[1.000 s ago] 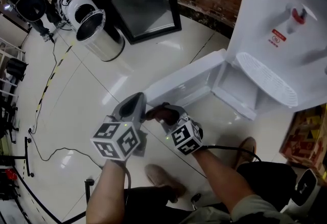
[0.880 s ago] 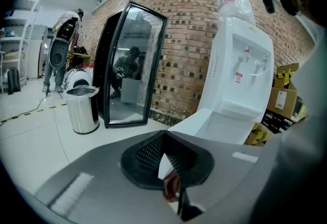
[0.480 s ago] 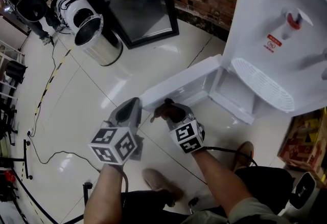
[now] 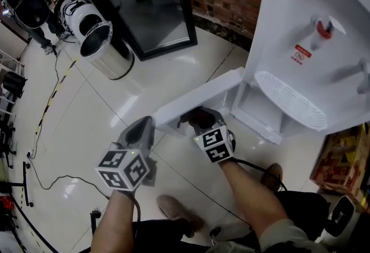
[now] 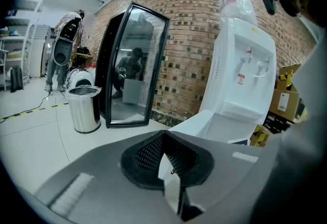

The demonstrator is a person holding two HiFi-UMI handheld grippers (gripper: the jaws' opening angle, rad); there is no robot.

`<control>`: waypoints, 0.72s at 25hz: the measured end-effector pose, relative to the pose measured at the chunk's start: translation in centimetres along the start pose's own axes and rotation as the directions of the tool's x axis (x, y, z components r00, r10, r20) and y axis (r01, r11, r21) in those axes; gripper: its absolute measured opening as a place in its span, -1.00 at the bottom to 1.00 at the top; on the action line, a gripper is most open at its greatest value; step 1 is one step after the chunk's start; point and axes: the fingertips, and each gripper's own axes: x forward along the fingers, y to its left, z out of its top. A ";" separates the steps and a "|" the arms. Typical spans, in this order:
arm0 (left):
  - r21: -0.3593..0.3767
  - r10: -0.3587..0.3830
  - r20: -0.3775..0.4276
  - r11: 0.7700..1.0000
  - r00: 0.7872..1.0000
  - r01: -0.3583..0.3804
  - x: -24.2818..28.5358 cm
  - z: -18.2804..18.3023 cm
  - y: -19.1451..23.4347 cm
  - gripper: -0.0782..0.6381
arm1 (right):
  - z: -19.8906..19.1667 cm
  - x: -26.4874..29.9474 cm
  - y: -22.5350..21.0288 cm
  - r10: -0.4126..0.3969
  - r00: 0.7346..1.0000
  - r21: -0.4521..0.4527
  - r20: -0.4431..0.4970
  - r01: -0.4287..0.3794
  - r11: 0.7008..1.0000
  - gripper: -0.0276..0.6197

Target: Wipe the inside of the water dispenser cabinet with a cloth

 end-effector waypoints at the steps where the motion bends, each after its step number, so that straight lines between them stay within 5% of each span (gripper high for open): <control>1: -0.001 0.001 -0.001 1.000 1.000 -0.001 0.0 0.0 0.0 -0.79 | -0.3 0.0 -0.5 -0.015 1.000 0.006 -0.007 0.016 1.000 -0.58; 8: -0.002 0.008 0.001 1.000 1.000 -0.008 -0.1 0.0 0.0 -0.79 | -1.4 -1.1 -5.5 -0.172 0.984 0.061 -0.046 0.175 0.983 -0.58; 18: -0.001 0.020 -0.007 1.000 1.000 -0.021 0.0 0.0 0.0 -0.79 | -2.5 -4.0 -12.4 -0.357 0.931 0.137 -0.075 0.364 0.921 -0.59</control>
